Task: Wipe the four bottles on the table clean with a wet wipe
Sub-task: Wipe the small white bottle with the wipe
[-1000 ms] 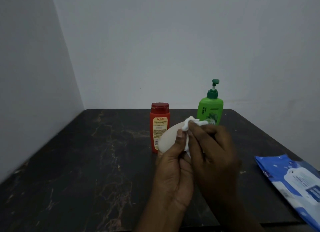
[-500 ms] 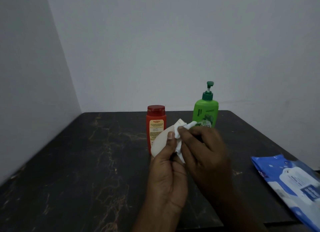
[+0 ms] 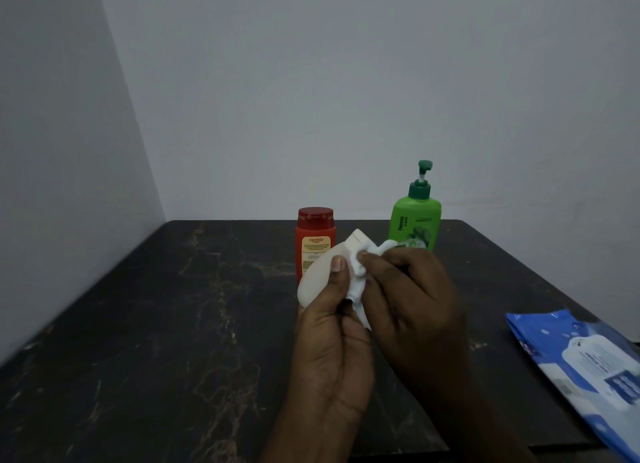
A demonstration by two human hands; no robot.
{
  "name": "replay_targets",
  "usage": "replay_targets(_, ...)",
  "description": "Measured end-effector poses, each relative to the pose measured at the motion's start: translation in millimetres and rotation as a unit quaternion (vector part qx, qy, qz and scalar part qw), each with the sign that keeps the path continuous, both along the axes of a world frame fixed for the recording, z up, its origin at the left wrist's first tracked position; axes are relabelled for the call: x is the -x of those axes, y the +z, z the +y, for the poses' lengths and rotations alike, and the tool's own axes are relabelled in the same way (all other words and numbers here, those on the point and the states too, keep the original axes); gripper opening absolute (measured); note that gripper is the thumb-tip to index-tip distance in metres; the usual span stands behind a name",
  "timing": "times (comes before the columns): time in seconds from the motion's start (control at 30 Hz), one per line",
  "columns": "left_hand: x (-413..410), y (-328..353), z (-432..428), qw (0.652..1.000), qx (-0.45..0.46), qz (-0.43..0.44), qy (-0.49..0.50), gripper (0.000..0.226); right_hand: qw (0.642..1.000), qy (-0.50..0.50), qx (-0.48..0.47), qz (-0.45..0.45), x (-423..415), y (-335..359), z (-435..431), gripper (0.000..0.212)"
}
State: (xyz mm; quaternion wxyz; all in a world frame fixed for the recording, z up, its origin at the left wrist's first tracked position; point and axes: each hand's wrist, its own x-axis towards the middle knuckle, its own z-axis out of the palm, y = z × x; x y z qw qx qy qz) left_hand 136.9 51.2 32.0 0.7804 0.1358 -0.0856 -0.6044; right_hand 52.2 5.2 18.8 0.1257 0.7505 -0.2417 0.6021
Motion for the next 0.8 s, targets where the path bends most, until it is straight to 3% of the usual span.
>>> replay_targets(0.43, -1, 3, 4, 1.0, 0.016, -0.017, 0.019, 0.052, 0.999, 0.032, -0.017, -0.035, 2, 6, 7, 0.023)
replay_targets(0.63, 5, 8, 8, 1.0, 0.009, -0.019, 0.023, 0.059, 0.999, 0.027, -0.011, -0.032, 2, 6, 9, 0.029)
replay_targets(0.8, -8, 17, 8, 0.999, 0.002, -0.03, 0.011, 0.039, 0.996, 0.072, -0.025, -0.052, 7, 10, 9, 0.021)
